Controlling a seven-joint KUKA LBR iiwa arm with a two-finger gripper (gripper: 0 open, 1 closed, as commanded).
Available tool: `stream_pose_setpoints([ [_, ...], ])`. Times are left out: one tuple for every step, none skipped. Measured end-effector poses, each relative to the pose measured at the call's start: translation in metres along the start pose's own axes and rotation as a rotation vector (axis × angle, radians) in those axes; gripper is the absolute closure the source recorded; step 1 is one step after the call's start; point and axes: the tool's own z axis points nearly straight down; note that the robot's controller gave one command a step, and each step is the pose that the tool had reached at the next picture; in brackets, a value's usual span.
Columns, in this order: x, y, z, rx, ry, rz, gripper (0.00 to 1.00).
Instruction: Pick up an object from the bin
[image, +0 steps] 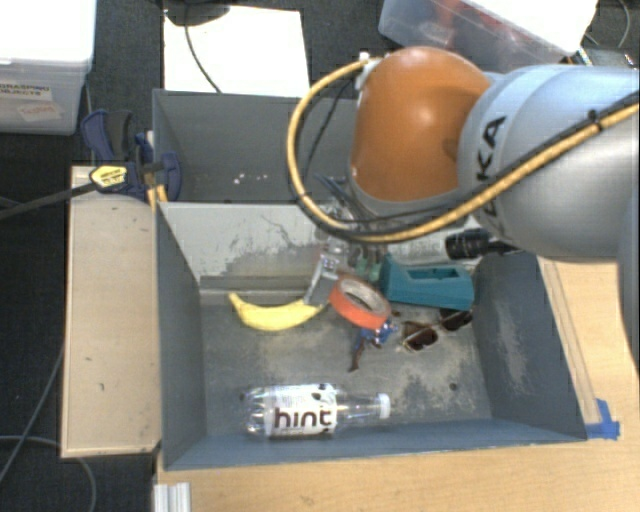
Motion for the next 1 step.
stream_pose_setpoints([
  [0.0066,-0.0009,0.0030,0.000,-0.002,0.005,0.00],
])
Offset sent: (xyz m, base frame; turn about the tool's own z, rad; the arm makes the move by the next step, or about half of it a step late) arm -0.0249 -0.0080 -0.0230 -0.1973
